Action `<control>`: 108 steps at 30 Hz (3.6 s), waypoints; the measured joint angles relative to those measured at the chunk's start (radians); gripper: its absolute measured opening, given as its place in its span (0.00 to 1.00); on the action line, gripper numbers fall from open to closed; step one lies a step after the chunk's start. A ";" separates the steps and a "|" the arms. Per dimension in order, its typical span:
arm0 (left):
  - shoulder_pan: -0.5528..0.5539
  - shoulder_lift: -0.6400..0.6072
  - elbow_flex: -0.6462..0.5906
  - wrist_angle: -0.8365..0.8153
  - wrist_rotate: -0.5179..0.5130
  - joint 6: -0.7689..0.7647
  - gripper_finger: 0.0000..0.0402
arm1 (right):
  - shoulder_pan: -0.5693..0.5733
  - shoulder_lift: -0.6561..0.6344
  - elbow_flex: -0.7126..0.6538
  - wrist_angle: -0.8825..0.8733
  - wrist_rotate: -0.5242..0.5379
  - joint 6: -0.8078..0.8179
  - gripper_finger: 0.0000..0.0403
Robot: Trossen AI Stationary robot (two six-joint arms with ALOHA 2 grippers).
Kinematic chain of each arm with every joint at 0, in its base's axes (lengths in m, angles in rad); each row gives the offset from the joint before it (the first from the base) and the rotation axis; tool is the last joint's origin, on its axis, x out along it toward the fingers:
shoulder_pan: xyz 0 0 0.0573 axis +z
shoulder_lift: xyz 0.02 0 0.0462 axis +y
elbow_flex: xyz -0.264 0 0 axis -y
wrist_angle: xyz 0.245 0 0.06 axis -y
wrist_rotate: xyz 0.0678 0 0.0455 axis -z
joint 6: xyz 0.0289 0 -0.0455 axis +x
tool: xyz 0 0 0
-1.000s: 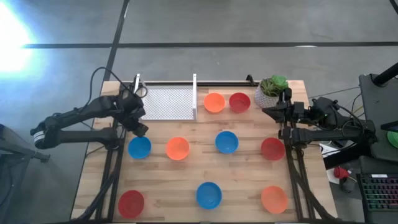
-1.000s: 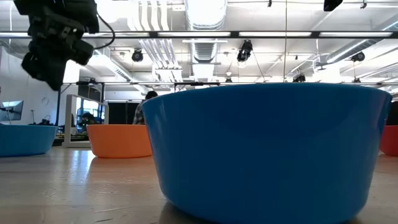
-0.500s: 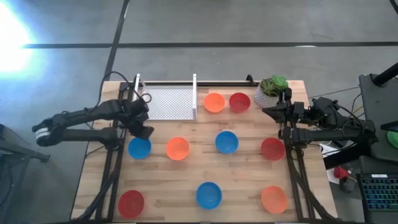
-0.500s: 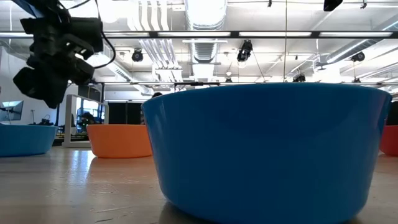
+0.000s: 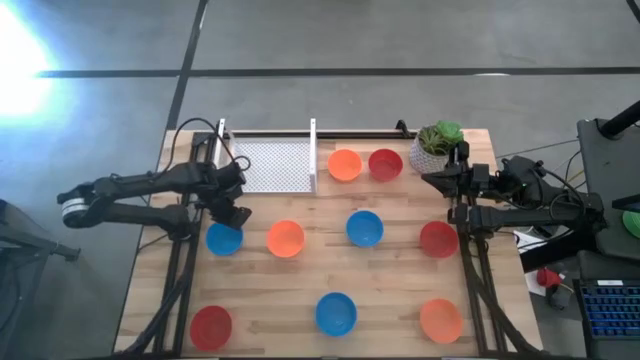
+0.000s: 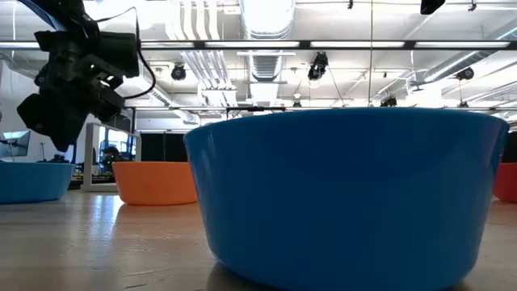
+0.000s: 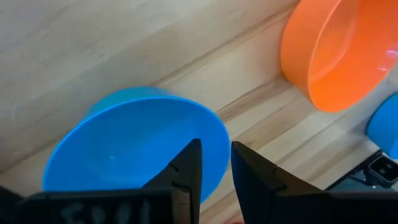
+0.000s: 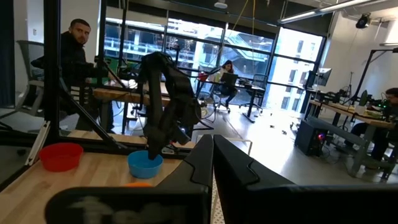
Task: Pick & Place Mini bowls
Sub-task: Put the left blue bowl on the shelf
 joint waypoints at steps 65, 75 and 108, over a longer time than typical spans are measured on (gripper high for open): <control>-0.093 0.280 0.000 0.128 -0.021 -0.058 0.19 | 0.000 0.000 0.000 -0.022 0.000 -0.030 0.02; -0.103 0.303 0.000 0.122 -0.055 -0.069 0.14 | 0.000 0.000 0.000 -0.022 0.000 -0.029 0.02; -0.294 0.229 0.349 -0.158 -0.117 0.052 0.00 | 0.000 0.000 0.000 -0.021 0.000 -0.015 0.02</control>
